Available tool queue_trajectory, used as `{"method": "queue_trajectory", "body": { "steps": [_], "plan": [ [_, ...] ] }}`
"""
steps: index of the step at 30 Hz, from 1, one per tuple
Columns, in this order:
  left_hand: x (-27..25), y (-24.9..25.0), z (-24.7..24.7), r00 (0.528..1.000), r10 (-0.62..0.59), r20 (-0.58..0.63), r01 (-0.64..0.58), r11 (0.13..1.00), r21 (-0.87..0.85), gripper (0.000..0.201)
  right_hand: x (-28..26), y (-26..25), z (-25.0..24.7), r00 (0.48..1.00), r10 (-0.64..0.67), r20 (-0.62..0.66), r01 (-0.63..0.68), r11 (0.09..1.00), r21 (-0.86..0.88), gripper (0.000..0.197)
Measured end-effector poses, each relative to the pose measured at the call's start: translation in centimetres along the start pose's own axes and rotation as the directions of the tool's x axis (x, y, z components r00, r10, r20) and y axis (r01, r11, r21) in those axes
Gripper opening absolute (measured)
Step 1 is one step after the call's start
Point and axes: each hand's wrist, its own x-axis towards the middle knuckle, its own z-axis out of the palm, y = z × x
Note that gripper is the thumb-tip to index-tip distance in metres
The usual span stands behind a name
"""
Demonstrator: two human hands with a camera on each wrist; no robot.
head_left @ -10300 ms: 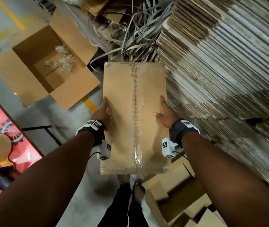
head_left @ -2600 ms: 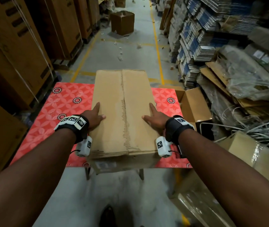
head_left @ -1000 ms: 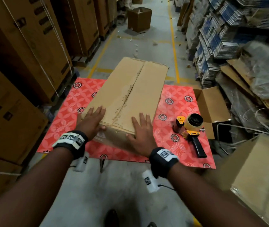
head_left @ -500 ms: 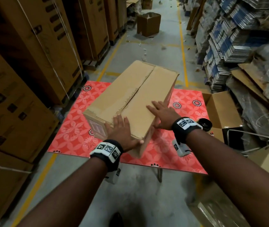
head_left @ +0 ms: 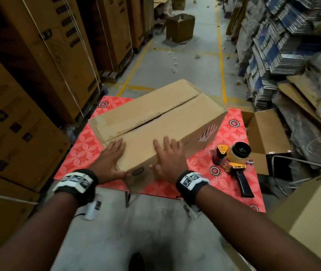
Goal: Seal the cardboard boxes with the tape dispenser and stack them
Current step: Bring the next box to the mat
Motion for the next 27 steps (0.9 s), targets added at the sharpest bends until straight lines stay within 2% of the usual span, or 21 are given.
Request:
{"method": "queue_trajectory", "body": {
  "steps": [3, 5, 8, 10, 12, 14, 17, 21, 24, 27],
  "plan": [
    [-0.5, -0.3, -0.8, 0.995, -0.098, 0.025, 0.097, 0.994, 0.046, 0.116, 0.5, -0.1, -0.5, 0.996, -0.060, -0.066, 0.061, 0.998, 0.011, 0.078],
    [0.0, 1.9, 0.1, 0.990, -0.139, 0.008, 0.138, 0.989, 0.056, 0.097, 1.9, 2.4, -1.4, 0.996, -0.085, -0.011, 0.085, 0.996, 0.018, 0.080],
    [0.8, 5.2, 2.0, 0.982, -0.189, -0.018, 0.189, 0.982, 0.005, 0.088, 3.9, 9.0, -2.3, 0.986, 0.040, 0.161, -0.039, 0.999, -0.007, 0.100],
    [0.7, 5.6, 3.0, 0.969, -0.221, -0.111, 0.222, 0.975, -0.001, 0.085, 4.6, 13.3, -2.7, 0.963, 0.144, 0.227, -0.141, 0.990, -0.031, 0.107],
    [0.3, 5.0, 3.4, 0.963, -0.186, -0.196, 0.196, 0.980, 0.033, 0.081, 4.8, 15.5, -3.0, 0.952, 0.183, 0.246, -0.174, 0.983, -0.058, 0.107],
    [0.1, 3.7, 3.0, 0.963, -0.144, -0.229, 0.159, 0.986, 0.046, 0.081, 4.6, 14.9, -2.6, 0.961, 0.182, 0.209, -0.171, 0.983, -0.070, 0.104],
    [0.7, -0.7, 1.4, 0.966, -0.152, -0.210, 0.161, 0.986, 0.029, 0.083, 4.0, 11.3, -1.6, 0.975, 0.204, 0.093, -0.199, 0.978, -0.062, 0.099],
    [1.2, -6.2, -1.5, 0.934, -0.282, -0.221, 0.307, 0.948, 0.088, 0.091, 2.4, 4.9, -0.4, 0.973, 0.231, -0.017, -0.231, 0.971, -0.068, 0.087],
    [2.6, -6.7, -2.4, 0.925, -0.348, -0.155, 0.370, 0.917, 0.152, 0.089, 1.6, 3.0, -0.7, 0.972, 0.225, -0.062, -0.230, 0.969, -0.086, 0.084],
    [4.2, -4.9, -2.0, 0.955, -0.264, -0.135, 0.284, 0.947, 0.152, 0.090, 1.4, 5.6, -1.2, 0.963, 0.259, -0.069, -0.265, 0.957, -0.118, 0.089]
  ]
}}
